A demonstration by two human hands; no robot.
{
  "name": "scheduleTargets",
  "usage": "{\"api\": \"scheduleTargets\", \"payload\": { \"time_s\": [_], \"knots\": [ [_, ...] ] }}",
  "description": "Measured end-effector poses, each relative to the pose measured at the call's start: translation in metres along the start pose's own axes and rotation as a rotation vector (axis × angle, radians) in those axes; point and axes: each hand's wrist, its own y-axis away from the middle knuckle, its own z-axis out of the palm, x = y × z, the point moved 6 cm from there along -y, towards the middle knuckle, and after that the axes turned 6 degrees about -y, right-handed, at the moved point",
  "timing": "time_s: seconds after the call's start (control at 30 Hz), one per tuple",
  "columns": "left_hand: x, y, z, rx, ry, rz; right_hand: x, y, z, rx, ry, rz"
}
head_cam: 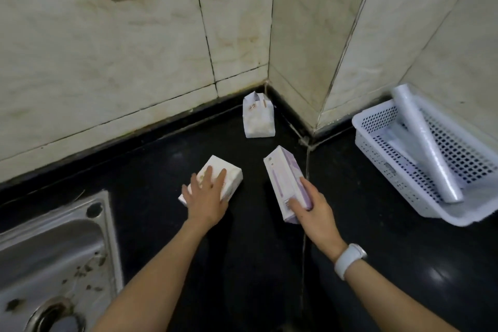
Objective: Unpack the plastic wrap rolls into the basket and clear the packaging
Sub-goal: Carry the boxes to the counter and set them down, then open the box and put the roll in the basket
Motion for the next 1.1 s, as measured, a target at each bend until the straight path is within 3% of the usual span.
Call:
{"api": "scheduleTargets", "payload": {
  "time_s": [0.3, 0.53, 0.63, 0.73, 0.83, 0.93, 1.03, 1.1],
  "knots": [
    [-0.022, -0.163, -0.031, 0.056, -0.129, 0.173, -0.007, -0.073, 0.014, 0.088, 0.045, 0.070],
    [-0.007, -0.201, -0.041, 0.079, -0.169, 0.220, -0.014, -0.093, 0.017, 0.135, 0.053, 0.039],
    [0.005, -0.178, -0.053, 0.120, -0.005, 0.087, -0.019, -0.085, 0.011, 0.135, 0.046, 0.021],
    [0.036, -0.131, -0.062, 0.236, 0.386, 0.079, -0.022, -0.065, -0.005, 0.139, 0.016, 0.006],
    [0.080, -0.075, -0.056, 0.079, 0.939, 0.118, -0.024, -0.038, -0.035, 0.196, -0.011, -0.058],
    [0.127, -0.023, -0.042, -0.166, 1.208, 0.089, -0.020, -0.006, -0.081, 0.328, -0.059, -0.103],
    [0.179, 0.030, -0.030, -0.315, 1.083, 0.308, 0.000, 0.028, -0.127, 0.429, -0.201, 0.021],
    [0.216, 0.064, -0.021, -0.355, 0.764, 0.543, 0.020, 0.054, -0.154, 0.495, -0.304, 0.159]
  ]
}}
